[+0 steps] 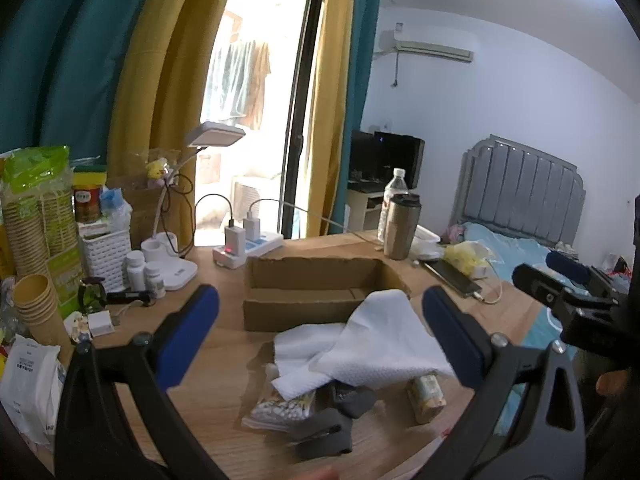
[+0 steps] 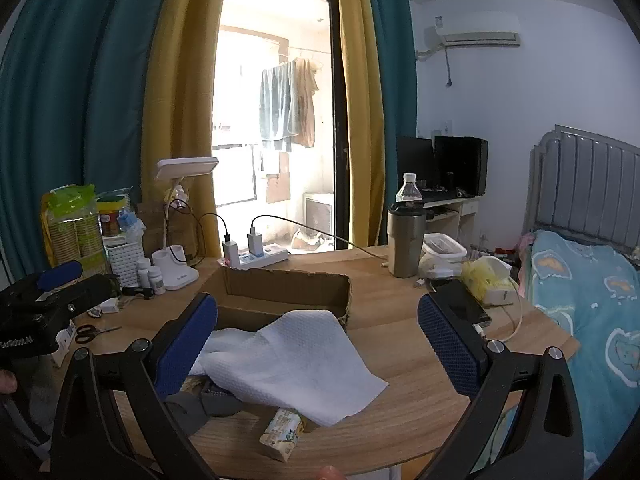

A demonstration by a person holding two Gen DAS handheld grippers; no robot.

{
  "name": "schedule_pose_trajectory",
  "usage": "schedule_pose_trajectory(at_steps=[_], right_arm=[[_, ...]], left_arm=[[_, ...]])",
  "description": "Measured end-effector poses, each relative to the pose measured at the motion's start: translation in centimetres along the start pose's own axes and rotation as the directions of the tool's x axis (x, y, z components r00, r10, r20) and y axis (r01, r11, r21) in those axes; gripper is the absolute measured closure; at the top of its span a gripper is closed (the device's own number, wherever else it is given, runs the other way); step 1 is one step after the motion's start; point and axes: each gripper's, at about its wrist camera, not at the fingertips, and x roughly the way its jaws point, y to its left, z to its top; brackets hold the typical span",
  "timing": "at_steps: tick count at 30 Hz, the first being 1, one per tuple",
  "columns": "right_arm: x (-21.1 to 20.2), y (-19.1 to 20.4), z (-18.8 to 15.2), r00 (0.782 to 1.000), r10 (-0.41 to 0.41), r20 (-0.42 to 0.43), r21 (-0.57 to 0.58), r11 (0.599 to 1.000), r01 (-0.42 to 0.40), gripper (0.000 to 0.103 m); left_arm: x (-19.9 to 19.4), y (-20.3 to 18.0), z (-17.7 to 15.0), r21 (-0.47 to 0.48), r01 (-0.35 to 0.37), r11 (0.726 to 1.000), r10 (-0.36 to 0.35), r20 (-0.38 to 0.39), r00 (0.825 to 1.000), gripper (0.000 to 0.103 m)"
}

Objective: Organize soft objects

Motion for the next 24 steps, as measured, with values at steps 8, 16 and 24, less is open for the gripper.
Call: schedule_pose_trajectory(at_steps=[8,16,24], right_arm=[[-0.18,-0.26,-0.21,1.000,0.000,-0.004,0.009,1.000,0.000,0.000],[-0.04,-0.26,-0.18,1.000,-0.001,-0.009,0.010,1.000,0.001,0.000],[-0.16,-0.22,-0.36,1.000,0.002,-0.015,0.010,1.000,-0.002,0.000]], left_arm=[[0.17,0.20,-0.07,-0.003,-0.003,1.000,0.003,-0.009,1.000,0.000],[0.10,0.09,-0.27,-0.002,0.003,1.000,-0.003,-0.014,1.000,0.000],[0.21,-0.03,-0.27,-0.004,0.004,1.000,-0.004,-0.019,1.000,0.000]])
